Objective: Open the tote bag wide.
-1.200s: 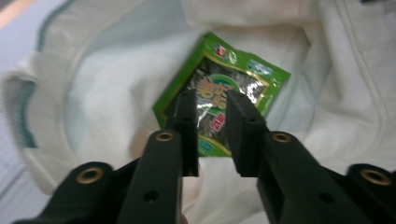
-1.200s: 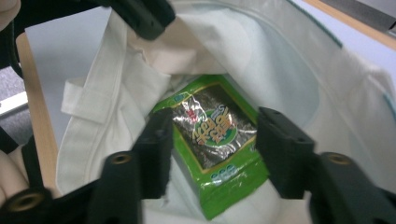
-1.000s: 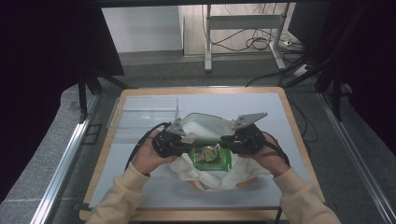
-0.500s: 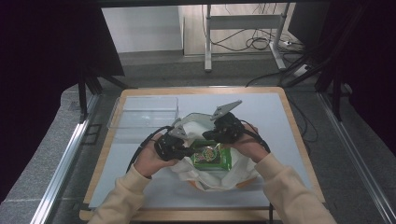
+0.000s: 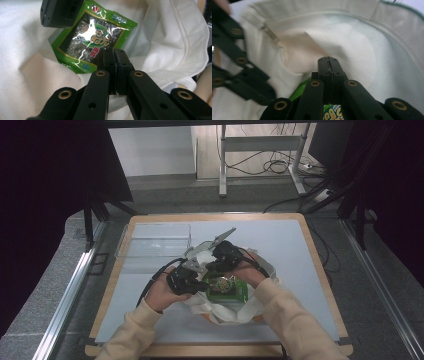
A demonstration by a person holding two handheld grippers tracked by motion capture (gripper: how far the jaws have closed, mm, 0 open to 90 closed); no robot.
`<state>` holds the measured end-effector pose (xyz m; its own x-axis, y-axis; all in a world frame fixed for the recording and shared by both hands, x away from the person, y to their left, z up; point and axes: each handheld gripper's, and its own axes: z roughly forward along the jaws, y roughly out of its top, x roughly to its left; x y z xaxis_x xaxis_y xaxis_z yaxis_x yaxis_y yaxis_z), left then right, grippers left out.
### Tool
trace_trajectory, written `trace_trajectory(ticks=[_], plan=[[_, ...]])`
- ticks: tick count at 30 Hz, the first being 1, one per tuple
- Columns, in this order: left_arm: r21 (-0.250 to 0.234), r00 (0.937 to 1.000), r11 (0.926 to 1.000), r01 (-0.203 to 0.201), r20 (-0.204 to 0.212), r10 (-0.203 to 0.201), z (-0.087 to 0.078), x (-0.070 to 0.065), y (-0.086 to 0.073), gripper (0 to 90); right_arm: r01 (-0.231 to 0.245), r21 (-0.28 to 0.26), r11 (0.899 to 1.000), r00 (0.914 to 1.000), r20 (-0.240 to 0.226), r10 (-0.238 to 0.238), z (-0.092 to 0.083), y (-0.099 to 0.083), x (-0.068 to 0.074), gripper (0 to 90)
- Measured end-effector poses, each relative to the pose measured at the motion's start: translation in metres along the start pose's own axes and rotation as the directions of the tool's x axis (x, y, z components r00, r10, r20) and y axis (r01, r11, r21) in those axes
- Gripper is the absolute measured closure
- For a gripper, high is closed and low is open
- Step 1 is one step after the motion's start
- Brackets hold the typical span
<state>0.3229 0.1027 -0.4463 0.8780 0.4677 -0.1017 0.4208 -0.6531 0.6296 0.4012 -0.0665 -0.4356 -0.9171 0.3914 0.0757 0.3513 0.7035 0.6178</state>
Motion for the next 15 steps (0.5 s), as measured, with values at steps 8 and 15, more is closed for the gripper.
trace_trajectory(ticks=[8,15], plan=[[0.013,0.9996,0.9997,0.02,0.021,-0.02,0.004,-0.002,-0.003,90.0,-0.009,0.035,0.999,0.9997,-0.023,0.01,0.023,-0.003,-0.015,89.6],[0.048,0.9995,0.9988,0.009,0.028,-0.01,0.008,-0.004,-0.008,90.0,-0.033,0.059,0.998,0.9994,-0.011,0.034,0.038,-0.004,-0.032,89.7]])
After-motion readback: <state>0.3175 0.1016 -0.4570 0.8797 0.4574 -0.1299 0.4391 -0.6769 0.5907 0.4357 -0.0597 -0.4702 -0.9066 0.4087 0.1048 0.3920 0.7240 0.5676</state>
